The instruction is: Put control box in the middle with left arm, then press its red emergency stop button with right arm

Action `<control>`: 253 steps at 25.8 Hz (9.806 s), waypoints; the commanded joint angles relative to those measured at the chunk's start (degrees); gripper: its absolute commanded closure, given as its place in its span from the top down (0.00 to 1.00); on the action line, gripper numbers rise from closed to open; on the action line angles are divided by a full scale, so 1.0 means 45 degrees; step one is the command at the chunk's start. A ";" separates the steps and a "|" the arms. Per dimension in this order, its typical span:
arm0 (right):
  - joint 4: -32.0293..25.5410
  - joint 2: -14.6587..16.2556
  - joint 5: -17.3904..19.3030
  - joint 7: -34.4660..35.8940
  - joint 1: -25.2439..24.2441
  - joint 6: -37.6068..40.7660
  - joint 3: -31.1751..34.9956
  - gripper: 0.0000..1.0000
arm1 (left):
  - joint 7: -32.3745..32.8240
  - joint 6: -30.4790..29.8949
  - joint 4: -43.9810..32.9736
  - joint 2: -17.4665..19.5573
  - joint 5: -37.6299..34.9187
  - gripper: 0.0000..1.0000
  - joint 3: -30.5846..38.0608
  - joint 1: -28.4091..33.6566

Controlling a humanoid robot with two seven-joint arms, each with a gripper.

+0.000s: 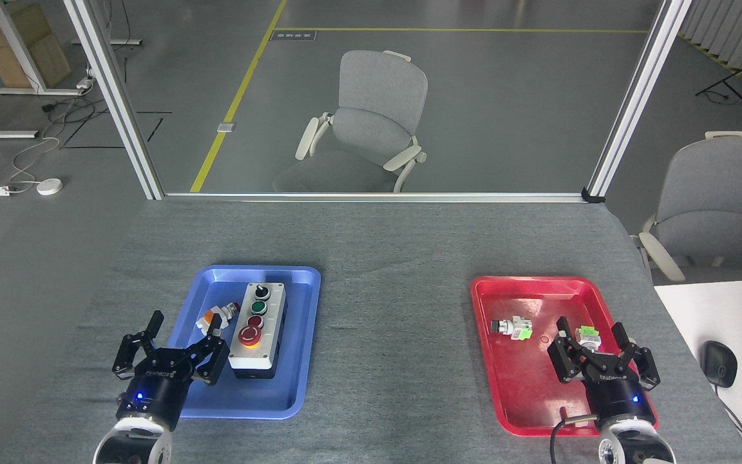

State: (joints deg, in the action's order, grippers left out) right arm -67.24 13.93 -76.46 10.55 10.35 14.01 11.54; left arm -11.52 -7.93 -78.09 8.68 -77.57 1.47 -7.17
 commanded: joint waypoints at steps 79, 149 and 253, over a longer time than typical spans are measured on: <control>-0.0038 -0.0126 0.0019 0.0020 0.0044 0.0070 0.0014 0.99 | -0.1269 0.7855 0.4267 -0.3686 0.1143 0.00 -0.8295 -0.2450; 0.1505 -0.0517 0.1347 0.0000 0.2935 0.5929 -0.6080 0.00 | -0.0390 0.1195 -0.1065 0.1587 0.2022 0.99 -0.0307 0.2061; -0.1151 -0.0361 0.0175 0.0547 -0.0308 0.0109 0.1127 1.00 | -0.0468 -0.1149 0.1357 0.0240 0.2198 1.00 0.0923 0.0284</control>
State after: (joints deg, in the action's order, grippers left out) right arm -72.52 12.59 -75.80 11.41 9.05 15.90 16.74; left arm -13.49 -13.09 -71.98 9.77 -67.72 5.56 -5.89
